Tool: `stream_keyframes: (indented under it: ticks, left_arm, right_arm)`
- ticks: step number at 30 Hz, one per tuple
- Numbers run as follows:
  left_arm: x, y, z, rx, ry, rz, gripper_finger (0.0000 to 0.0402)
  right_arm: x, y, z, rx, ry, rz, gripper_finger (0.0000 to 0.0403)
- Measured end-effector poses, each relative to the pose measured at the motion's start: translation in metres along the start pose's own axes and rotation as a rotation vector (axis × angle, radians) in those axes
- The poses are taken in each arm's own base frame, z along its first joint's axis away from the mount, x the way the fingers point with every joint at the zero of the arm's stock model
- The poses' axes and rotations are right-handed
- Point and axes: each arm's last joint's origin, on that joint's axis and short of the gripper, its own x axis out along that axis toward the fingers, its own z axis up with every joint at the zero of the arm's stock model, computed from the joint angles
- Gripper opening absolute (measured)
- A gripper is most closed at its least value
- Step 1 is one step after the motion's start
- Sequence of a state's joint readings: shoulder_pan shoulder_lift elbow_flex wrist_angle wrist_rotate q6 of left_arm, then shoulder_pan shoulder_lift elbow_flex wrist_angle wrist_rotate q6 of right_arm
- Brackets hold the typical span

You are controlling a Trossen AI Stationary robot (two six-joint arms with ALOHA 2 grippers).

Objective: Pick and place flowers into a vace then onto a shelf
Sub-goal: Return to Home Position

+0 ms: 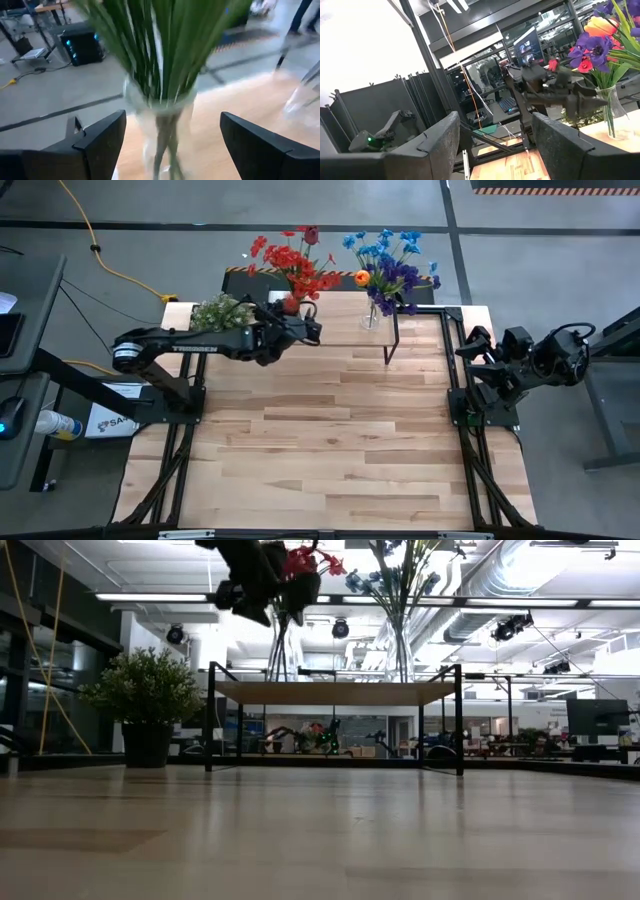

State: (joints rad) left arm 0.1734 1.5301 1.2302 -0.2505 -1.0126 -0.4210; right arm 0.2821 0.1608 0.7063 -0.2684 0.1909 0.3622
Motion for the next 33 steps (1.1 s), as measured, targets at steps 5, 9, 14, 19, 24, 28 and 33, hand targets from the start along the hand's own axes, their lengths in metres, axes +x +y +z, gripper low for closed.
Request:
stream_keyframes:
  ticks: [5, 9, 14, 19, 24, 28, 33]
  left_arm:
    - [-0.011, 0.004, 0.008, -0.015, -0.021, -0.022, 0.0352]
    - [-0.015, 0.003, 0.008, 0.006, -0.016, -0.037, 0.0353]
    - [-0.016, 0.003, 0.008, 0.009, -0.013, -0.042, 0.0356]
    - [-0.015, 0.005, 0.004, 0.052, 0.014, -0.031, 0.0353]
    - [-0.02, 0.004, 0.0, 0.074, 0.04, -0.055, 0.0356]
    - [-0.025, 0.002, -0.003, 0.097, 0.047, -0.066, 0.0356]
    - [-0.031, -0.001, -0.006, 0.143, 0.055, -0.082, 0.0356]
  right_arm:
    - [0.0, 0.0, 0.0, -0.001, 0.001, 0.003, 0.0236]
    - [0.0, 0.0, 0.0, -0.001, 0.001, 0.004, 0.0236]
    - [0.0, 0.0, 0.0, 0.0, 0.0, 0.007, 0.0236]
    - [0.0, 0.0, 0.0, 0.0, 0.0, 0.007, 0.0236]
    - [0.0, 0.0, 0.0, -0.001, 0.0, 0.008, 0.0236]
    - [0.0, 0.0, 0.0, -0.003, 0.0, 0.008, 0.0236]
    - [0.0, 0.0, 0.0, 0.0, 0.0, 0.007, 0.0236]
